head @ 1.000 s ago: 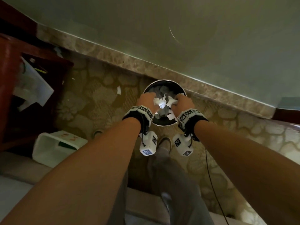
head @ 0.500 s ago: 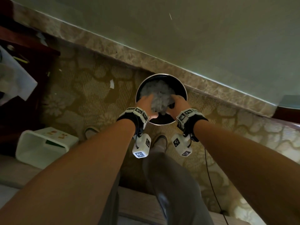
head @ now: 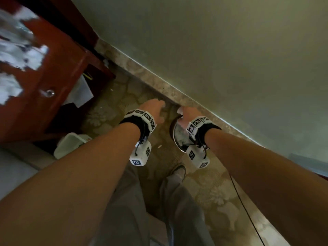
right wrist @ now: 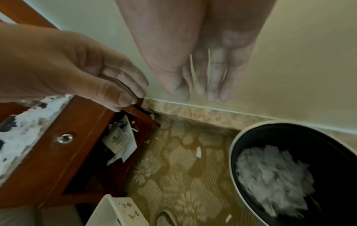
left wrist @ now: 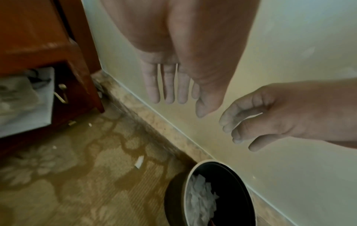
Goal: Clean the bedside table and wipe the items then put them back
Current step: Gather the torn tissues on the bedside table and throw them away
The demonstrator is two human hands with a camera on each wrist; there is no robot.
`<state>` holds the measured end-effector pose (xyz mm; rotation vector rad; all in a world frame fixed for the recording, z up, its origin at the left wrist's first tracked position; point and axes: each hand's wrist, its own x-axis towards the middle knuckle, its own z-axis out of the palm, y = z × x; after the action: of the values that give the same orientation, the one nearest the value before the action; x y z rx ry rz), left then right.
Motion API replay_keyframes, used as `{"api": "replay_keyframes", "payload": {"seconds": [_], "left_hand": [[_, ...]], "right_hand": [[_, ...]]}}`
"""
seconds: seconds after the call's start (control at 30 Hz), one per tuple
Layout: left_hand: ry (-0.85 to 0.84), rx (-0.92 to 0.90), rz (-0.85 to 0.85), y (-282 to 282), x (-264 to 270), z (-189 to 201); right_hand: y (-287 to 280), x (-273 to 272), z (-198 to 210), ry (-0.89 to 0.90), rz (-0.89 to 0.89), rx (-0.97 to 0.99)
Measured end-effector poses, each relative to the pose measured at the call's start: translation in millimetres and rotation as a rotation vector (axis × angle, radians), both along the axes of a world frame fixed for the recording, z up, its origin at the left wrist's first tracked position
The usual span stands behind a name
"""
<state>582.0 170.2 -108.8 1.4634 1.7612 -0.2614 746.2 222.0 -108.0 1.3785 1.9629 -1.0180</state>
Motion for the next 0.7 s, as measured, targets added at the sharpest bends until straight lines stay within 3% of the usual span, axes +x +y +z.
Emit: {"api": "replay_keyframes", "payload": {"seconds": [0.23,0.37,0.7], "left_hand": [[0.039,0.072,0.122,-24.1,-130.3,100.4],[0.07,0.084,0.198,-49.1,-203.7,141.4],[0.096,0.146,0.426,-116.5,-353.3,178.5]], "right_hand": [[16.4,-127.4,105.3,0.038,0.198,0.133],[12.3,-206.4,142.4,0.059,0.284,0.164],[-30.7,-375.9,179.7,0.15,0.349,0.192]]}}
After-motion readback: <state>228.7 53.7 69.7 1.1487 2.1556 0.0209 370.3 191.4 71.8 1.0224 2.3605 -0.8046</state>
